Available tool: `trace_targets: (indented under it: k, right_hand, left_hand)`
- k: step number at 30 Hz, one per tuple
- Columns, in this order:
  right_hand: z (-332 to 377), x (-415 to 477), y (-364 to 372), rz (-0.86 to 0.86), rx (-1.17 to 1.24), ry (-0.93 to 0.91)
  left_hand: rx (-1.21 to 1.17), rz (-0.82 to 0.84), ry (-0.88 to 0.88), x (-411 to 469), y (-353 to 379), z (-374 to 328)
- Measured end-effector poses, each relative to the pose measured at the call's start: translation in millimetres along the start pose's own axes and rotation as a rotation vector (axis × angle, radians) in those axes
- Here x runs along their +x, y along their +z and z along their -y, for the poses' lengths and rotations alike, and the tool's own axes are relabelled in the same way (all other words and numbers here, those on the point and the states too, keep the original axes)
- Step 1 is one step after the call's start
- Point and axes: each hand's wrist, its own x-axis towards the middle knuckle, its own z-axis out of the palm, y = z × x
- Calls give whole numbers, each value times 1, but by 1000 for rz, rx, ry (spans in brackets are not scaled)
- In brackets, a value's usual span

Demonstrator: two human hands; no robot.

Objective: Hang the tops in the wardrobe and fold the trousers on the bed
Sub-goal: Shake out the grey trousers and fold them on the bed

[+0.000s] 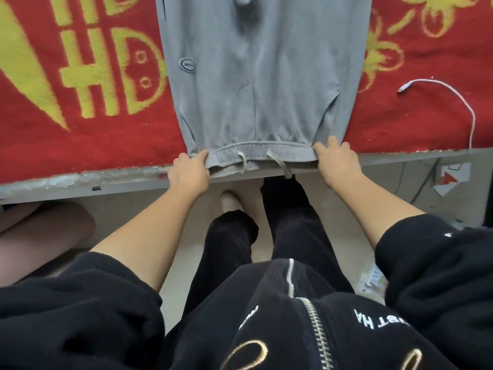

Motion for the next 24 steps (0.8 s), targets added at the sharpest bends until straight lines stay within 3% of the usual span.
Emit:
trace_targets:
  k: [3, 7, 9, 11, 14, 17, 21, 24]
  right_hand:
    - [3, 5, -17, 113, 58, 65]
    - [-16, 28, -46, 281, 240, 64]
    - [-30, 38, -55, 140, 480, 169]
    - [-43, 49, -57, -123, 695, 317]
    - [-58, 67, -60, -325, 859, 437]
    - [-67, 91, -69, -420, 973, 431]
    - [-71, 111, -80, -435, 1007, 289]
    - [-81, 121, -82, -382, 948, 289]
  left_hand:
    - [82, 63, -14, 5, -11, -20]
    - [128, -191, 197, 7, -16, -44]
    - [15, -251, 319, 11, -18, -60]
    - [-74, -233, 413, 14, -20, -82]
    - [-170, -174, 493, 21, -23, -116]
    - [-212, -176, 539, 27, -27, -148]
    - [-121, 28, 555, 31, -30, -183]
    - [2, 164, 498, 38, -37, -198]
